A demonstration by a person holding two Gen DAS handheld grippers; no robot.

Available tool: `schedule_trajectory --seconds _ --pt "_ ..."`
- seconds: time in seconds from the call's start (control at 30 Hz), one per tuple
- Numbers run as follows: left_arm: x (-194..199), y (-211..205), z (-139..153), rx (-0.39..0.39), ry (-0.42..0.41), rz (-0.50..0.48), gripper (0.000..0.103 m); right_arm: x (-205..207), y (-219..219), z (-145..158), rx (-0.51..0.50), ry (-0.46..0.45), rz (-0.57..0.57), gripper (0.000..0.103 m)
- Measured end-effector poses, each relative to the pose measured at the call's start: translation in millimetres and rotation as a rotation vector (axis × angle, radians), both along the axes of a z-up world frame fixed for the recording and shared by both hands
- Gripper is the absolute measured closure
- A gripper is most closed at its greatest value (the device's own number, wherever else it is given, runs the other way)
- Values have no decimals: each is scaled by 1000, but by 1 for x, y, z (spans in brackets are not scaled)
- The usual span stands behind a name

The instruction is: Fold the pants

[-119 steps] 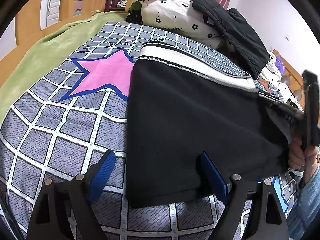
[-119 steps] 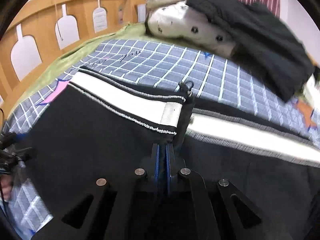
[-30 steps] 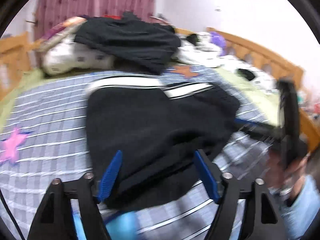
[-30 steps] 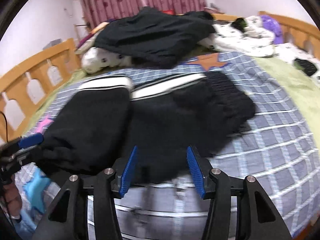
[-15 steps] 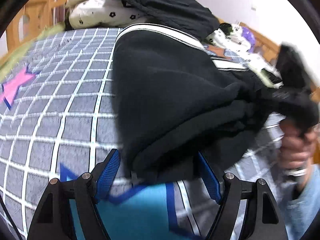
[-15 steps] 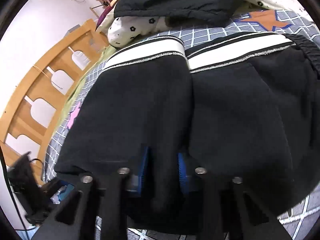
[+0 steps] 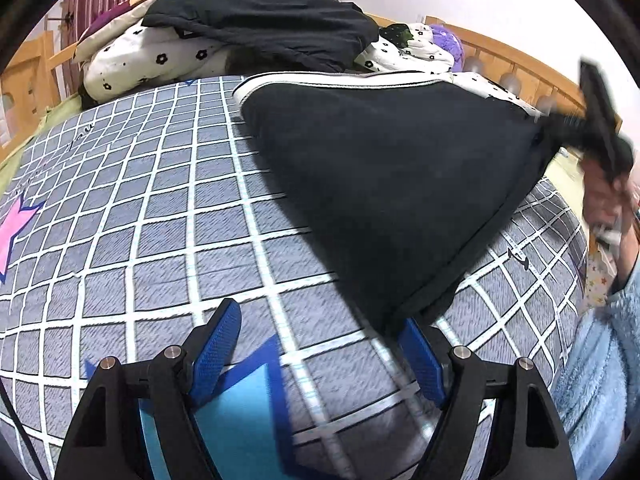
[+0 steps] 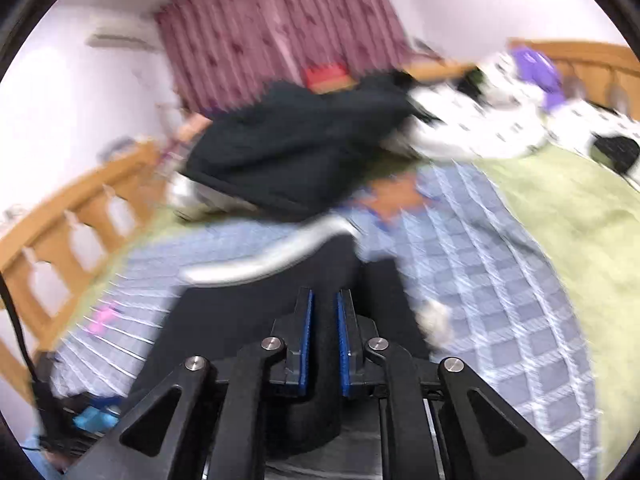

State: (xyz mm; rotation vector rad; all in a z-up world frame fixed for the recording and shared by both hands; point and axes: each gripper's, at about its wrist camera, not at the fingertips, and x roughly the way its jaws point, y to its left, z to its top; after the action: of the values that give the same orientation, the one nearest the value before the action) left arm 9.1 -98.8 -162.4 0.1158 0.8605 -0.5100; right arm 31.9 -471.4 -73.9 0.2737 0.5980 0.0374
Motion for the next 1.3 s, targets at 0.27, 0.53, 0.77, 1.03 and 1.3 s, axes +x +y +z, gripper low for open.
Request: schedule_trajectory --seconds 0.27,0.53,0.77,1.03,1.3 --pt "-6 12 14 -42 26 -4 29 -15 -2 -30 -144 130 -31 87" --pt "6 -7 55 -98 -50 -4 29 -23 40 -19 -270 111 98 80" --pt "33 -39 -6 -17 110 8 25 -21 44 -57 -311 241 94 80" --pt "84 -18 18 -175 142 79 27 20 12 -20 -236 191 75 32" --pt "167 -25 -12 -252 268 106 29 99 -19 -53 -105 361 110 25"
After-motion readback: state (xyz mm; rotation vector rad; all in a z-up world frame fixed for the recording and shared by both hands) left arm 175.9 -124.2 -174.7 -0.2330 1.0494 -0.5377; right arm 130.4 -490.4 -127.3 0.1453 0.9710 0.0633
